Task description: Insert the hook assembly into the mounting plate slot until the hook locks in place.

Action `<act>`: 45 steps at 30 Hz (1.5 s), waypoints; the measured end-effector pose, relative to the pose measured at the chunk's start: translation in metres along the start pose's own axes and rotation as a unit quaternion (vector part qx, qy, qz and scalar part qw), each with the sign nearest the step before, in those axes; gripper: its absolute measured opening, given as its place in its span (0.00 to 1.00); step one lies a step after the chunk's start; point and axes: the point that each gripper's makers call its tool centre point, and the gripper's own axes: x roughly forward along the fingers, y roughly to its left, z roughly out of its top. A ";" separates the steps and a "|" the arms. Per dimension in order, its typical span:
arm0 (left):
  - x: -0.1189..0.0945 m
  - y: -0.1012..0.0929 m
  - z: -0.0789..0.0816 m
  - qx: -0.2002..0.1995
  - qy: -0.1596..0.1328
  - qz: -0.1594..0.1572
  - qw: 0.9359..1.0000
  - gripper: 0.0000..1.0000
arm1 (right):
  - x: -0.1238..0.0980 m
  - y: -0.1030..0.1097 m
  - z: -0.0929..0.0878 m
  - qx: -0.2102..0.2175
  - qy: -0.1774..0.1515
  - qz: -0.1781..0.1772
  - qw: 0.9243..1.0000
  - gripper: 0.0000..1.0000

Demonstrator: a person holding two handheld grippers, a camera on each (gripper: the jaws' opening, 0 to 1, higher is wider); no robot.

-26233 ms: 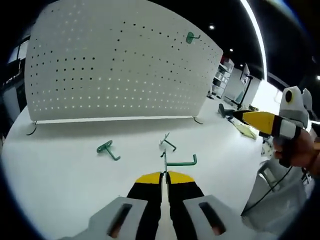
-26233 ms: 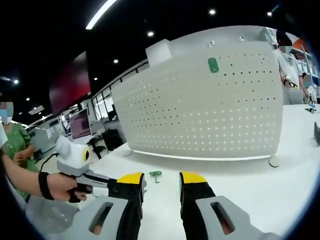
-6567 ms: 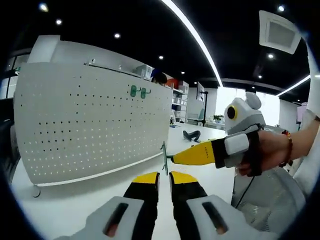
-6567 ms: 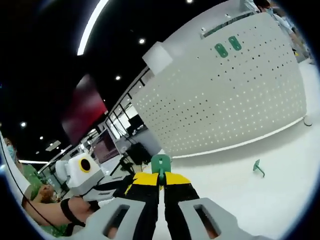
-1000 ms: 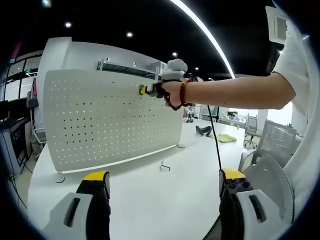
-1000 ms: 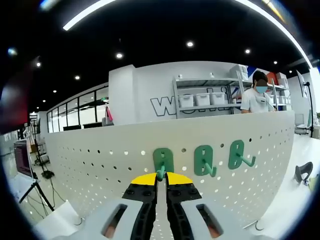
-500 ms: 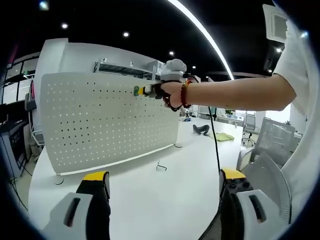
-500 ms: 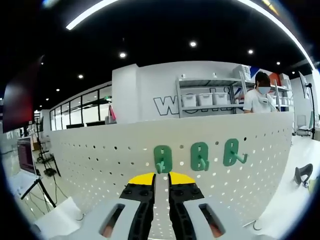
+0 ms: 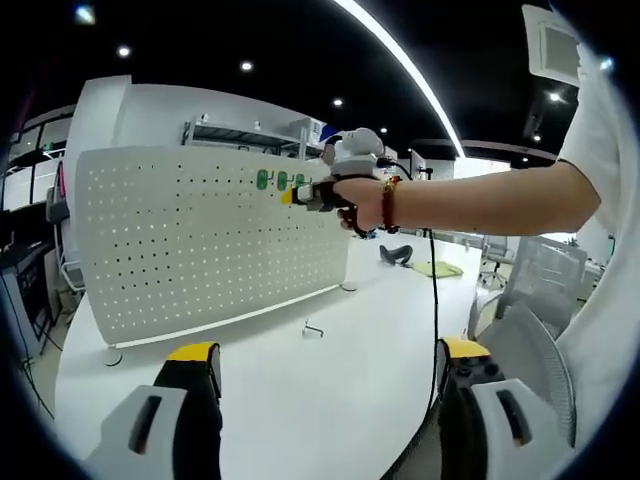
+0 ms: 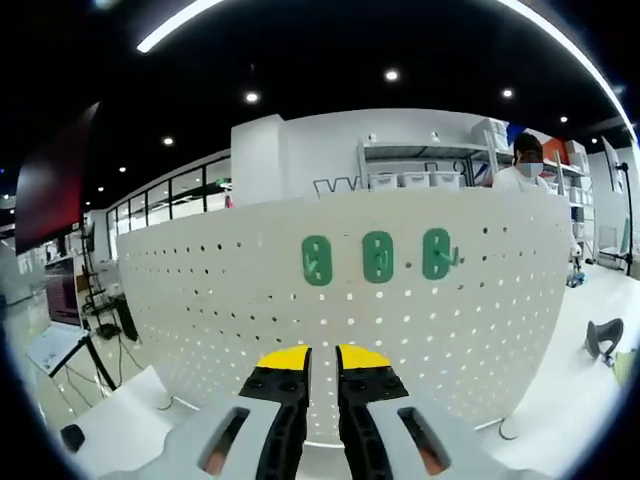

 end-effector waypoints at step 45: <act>0.035 -0.041 -0.004 0.018 0.033 -0.057 0.998 0.92 | -0.070 -0.043 -0.154 0.047 0.133 0.013 0.990 0.10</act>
